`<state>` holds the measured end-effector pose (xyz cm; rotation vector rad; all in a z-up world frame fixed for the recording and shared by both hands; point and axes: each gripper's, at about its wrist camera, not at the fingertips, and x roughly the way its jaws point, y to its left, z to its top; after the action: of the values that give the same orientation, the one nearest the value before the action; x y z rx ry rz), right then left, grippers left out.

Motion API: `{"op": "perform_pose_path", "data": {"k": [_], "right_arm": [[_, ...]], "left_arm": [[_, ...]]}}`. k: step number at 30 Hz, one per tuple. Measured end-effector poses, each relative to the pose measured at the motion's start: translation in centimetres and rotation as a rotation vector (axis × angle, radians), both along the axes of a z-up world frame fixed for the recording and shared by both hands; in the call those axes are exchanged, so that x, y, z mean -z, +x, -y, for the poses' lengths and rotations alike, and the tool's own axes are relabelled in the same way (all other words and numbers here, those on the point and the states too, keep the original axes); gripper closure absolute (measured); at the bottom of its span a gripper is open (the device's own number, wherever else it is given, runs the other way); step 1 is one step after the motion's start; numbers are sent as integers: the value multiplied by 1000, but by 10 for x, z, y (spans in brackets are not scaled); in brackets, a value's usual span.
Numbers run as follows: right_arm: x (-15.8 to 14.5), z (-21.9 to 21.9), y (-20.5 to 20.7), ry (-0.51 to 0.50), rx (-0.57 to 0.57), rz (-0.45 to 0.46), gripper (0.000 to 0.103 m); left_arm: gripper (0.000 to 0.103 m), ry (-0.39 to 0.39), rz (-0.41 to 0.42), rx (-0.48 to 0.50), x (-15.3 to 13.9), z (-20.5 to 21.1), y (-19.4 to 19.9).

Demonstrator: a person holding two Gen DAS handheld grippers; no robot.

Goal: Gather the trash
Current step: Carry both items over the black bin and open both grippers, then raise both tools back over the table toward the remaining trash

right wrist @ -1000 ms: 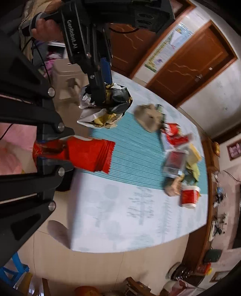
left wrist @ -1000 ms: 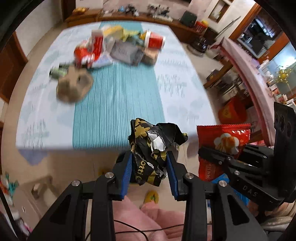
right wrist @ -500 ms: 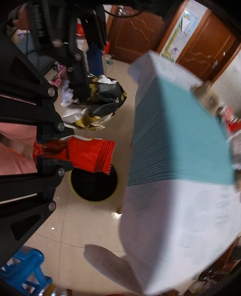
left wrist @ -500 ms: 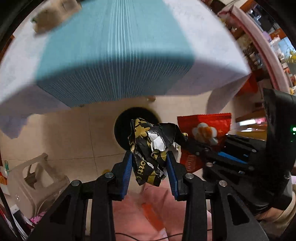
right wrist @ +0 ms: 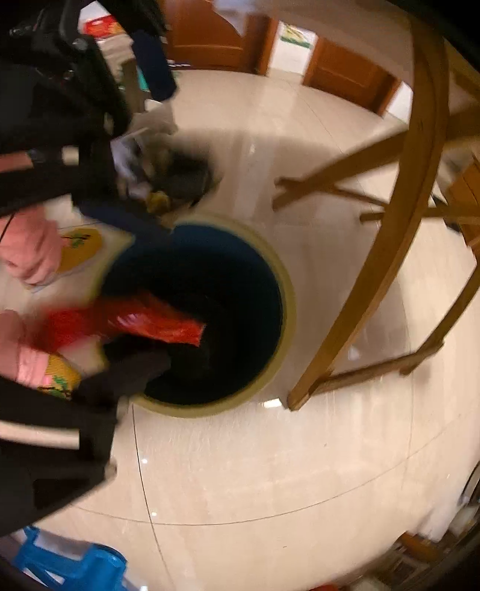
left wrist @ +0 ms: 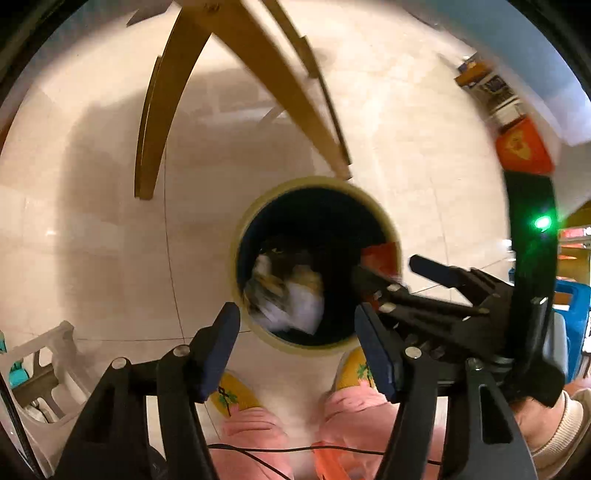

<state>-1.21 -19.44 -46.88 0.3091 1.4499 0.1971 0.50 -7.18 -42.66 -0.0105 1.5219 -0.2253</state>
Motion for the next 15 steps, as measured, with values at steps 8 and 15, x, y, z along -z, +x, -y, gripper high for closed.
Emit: {"op": "perform_pose_path", "data": {"k": [8,15], "right_arm": [[7,5,7,8,57,14,29],[-24,6,-2,-5,62,57,29]], "left_arm": [[40,8,20,-54,-3,-6,-6],[40,2,57,-62,-37,-21,-10]]}}
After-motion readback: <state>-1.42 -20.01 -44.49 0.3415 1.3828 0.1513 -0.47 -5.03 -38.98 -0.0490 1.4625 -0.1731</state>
